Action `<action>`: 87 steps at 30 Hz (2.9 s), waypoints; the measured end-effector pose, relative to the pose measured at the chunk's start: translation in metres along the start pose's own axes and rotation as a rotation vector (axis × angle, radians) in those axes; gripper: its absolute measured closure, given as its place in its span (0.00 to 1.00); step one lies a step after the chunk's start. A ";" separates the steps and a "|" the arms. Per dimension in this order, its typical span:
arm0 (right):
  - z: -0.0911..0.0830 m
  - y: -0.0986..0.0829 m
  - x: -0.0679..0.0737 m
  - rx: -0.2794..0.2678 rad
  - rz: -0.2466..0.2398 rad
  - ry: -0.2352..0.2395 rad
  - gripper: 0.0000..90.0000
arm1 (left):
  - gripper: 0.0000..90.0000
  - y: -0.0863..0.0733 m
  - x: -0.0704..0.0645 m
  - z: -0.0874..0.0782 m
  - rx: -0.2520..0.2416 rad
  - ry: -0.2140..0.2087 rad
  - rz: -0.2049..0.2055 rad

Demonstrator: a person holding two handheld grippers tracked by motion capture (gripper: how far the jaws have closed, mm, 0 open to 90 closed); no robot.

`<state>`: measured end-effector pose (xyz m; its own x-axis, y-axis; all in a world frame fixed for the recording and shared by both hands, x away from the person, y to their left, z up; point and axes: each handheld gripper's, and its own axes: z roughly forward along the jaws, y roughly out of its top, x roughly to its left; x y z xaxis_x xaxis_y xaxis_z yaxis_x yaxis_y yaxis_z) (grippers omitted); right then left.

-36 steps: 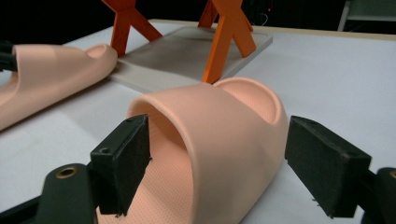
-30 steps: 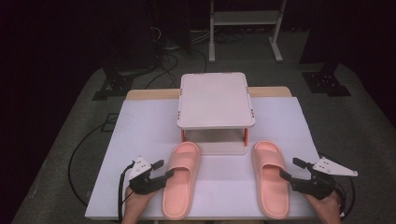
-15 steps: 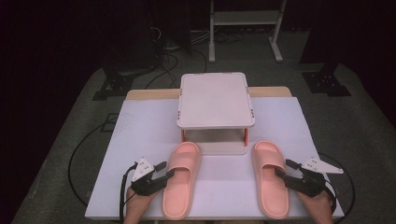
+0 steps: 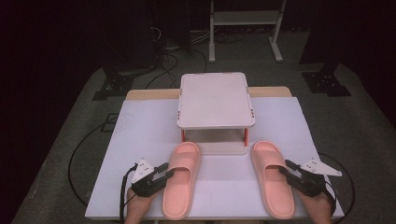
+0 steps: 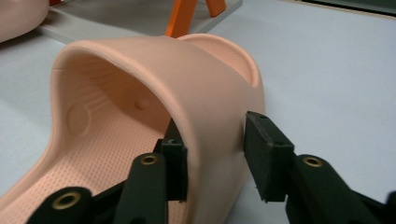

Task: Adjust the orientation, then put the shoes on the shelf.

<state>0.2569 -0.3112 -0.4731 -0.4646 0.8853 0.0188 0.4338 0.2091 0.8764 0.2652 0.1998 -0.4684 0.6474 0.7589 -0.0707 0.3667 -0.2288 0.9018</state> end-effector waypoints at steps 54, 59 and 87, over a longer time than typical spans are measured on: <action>-0.022 0.020 0.031 -0.105 -0.057 0.113 0.89 | 0.90 0.007 0.003 -0.024 -0.164 -0.166 -0.100; -0.024 0.024 0.036 -0.117 -0.067 0.119 0.89 | 0.90 0.010 0.000 -0.028 -0.185 -0.181 -0.098; -0.051 0.045 0.043 -0.188 -0.088 0.126 0.89 | 0.90 0.033 -0.005 -0.048 -0.244 -0.202 -0.064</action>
<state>0.2167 -0.2847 -0.4087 -0.5919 0.8059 -0.0123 0.2414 0.1918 0.9513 0.2422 0.2177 -0.4173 0.7563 0.6255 -0.1920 0.2562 -0.0130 0.9665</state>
